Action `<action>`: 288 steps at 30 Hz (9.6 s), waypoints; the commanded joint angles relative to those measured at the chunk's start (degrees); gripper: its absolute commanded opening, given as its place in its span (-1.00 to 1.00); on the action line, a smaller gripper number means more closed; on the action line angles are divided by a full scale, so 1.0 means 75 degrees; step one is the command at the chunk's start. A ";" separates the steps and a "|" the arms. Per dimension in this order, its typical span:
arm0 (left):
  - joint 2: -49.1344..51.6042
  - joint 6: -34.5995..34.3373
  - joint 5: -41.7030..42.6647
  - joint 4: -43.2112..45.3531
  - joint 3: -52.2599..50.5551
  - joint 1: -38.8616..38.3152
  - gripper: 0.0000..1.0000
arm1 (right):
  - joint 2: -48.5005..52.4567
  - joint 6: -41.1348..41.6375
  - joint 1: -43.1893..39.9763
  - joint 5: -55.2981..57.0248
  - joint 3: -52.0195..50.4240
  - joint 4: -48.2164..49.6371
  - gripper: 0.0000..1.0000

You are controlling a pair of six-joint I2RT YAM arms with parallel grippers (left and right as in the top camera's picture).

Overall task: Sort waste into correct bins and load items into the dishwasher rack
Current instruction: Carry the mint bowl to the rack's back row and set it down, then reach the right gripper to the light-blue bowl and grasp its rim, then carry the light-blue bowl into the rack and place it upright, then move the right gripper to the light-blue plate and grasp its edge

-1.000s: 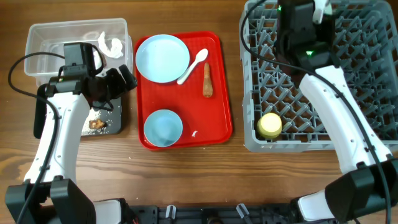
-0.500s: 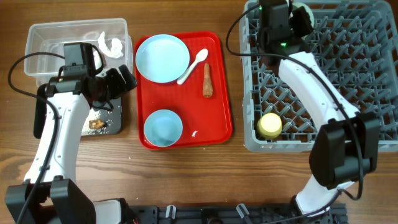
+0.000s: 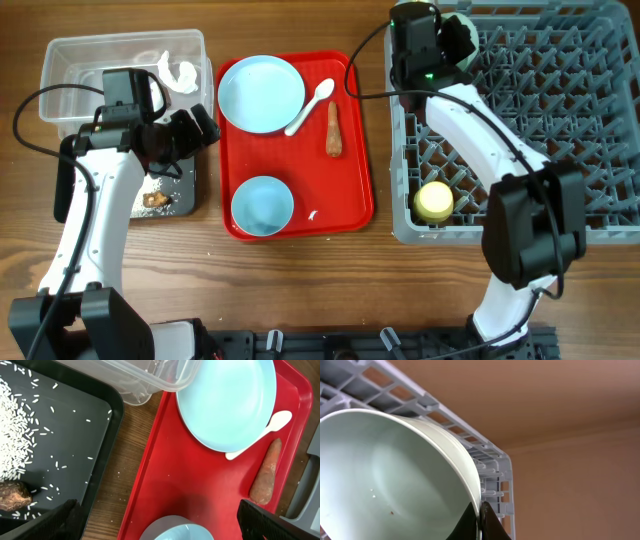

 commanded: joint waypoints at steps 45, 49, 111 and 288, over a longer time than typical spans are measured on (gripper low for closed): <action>-0.0085 0.0015 -0.0017 0.0023 0.0134 0.0044 1.00 | -0.1259 0.6108 0.1326 -1.1360 -0.0114 -0.2678 1.00; -0.0085 0.0015 -0.0017 0.0023 0.0134 0.0044 0.99 | -0.1256 0.7903 0.1445 -1.1540 -0.0746 -0.2964 0.74; -0.0085 0.0015 -0.0017 0.0023 0.0134 0.0044 1.00 | -0.4083 0.8221 0.1014 0.1020 -0.0656 -0.7297 -0.91; -0.0085 0.0015 -0.0017 0.0023 0.0134 0.0044 1.00 | -0.0510 0.8207 0.1792 -0.8501 0.3069 -0.3611 0.99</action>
